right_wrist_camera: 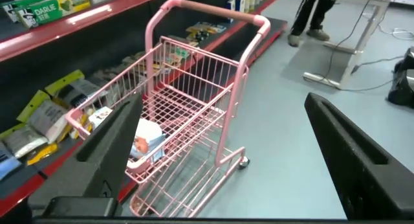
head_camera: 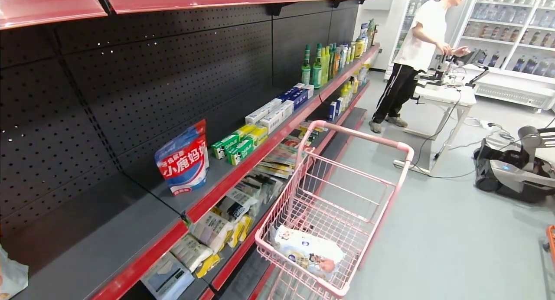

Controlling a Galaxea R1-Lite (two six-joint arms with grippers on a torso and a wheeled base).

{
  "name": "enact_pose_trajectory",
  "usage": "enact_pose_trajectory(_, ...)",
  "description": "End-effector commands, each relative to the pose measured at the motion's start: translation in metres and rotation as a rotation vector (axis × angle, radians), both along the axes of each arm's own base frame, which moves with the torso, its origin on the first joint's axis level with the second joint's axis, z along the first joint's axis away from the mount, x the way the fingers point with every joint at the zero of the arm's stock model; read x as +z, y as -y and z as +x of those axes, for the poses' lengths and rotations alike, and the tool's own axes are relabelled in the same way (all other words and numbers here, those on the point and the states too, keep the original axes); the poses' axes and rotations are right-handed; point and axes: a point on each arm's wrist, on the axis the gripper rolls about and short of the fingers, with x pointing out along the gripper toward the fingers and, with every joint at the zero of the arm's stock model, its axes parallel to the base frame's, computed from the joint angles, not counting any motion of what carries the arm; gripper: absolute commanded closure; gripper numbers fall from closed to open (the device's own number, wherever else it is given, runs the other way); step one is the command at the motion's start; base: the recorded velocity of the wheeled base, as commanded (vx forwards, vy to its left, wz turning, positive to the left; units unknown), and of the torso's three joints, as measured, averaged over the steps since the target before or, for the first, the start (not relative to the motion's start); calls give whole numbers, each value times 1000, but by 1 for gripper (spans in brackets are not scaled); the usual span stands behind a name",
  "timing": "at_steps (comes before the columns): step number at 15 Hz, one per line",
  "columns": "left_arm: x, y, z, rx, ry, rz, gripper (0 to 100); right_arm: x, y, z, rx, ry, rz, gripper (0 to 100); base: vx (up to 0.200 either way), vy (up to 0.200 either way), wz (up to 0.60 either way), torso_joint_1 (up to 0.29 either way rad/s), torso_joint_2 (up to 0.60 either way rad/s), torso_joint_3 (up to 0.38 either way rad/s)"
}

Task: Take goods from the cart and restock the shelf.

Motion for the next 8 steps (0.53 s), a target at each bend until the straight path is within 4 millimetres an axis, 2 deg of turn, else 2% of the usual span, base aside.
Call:
enact_pose_trajectory(1,0,0,0,0,-1,0,0,1,0,2,0,-24,-1,0,0,0,0,0,0,0)
enact_pose_trajectory(8,0,0,0,0,0,0,0,3,0,2,-3,-29,-48,0,0,0,0,0,0,0)
